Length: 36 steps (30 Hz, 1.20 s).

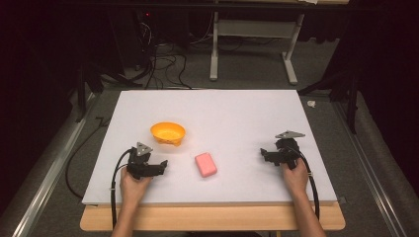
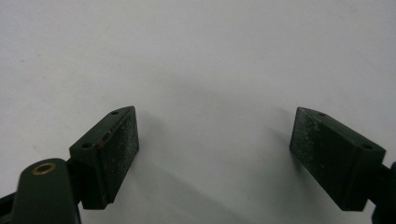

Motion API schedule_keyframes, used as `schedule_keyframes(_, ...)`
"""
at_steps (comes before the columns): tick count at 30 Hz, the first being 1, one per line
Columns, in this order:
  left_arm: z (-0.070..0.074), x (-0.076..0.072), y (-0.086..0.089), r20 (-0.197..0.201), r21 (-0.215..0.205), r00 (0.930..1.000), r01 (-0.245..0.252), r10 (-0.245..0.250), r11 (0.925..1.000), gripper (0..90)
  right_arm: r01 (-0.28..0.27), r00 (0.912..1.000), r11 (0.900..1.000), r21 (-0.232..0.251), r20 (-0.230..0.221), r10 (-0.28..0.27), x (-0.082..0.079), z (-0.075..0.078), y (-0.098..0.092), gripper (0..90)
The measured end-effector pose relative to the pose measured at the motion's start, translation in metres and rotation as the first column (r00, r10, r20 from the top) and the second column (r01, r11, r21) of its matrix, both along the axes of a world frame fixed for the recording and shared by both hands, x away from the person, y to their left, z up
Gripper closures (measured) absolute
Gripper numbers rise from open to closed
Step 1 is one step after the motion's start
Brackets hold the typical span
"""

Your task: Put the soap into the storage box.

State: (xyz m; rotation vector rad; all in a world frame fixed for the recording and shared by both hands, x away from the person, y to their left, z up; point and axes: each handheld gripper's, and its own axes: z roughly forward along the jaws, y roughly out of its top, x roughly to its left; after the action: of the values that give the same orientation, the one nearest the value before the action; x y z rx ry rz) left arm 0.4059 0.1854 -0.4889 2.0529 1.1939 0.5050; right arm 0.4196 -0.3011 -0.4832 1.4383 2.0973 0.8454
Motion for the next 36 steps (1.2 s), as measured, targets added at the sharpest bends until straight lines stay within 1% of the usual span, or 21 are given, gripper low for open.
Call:
schedule_keyframes(14, -0.0002, 0.0000, 0.0002, 0.000, -0.002, 1.0000, -0.001, 0.001, 1.0000, 16.3, 0.000, 1.0000, 1.000, -0.002, 0.000, 0.000, -0.0004, 0.0002, 0.0003, 16.2)
schedule_keyframes(20, 0.0003, 0.0007, 0.0009, -0.005, -0.009, 1.0000, 0.001, -0.001, 1.0000, 16.5, 0.002, 1.0000, 1.000, -0.003, 0.001, -0.002, -0.0006, 0.0003, 0.0006, 16.2)
schedule_keyframes(26, 0.0009, 0.0004, 0.0003, -0.004, 0.002, 1.0000, -0.007, 0.007, 1.0000, 15.1, -0.001, 1.0000, 1.000, -0.006, 0.005, 0.001, -0.0005, 0.0001, 0.0004, 16.2)
schedule_keyframes(32, 0.0025, -0.0006, -0.0015, 0.004, 0.015, 1.0000, 0.004, -0.004, 0.9999, 15.0, 0.003, 1.0000, 1.000, -0.005, 0.004, -0.003, -0.0008, 0.0002, 0.0009, 16.2)
schedule_keyframes(36, 0.0074, -0.0031, -0.0027, 0.013, -0.002, 0.9998, 0.017, -0.017, 0.9998, 14.9, 0.002, 1.0000, 1.000, -0.007, 0.005, -0.002, -0.0010, 0.0003, 0.0010, 16.2)
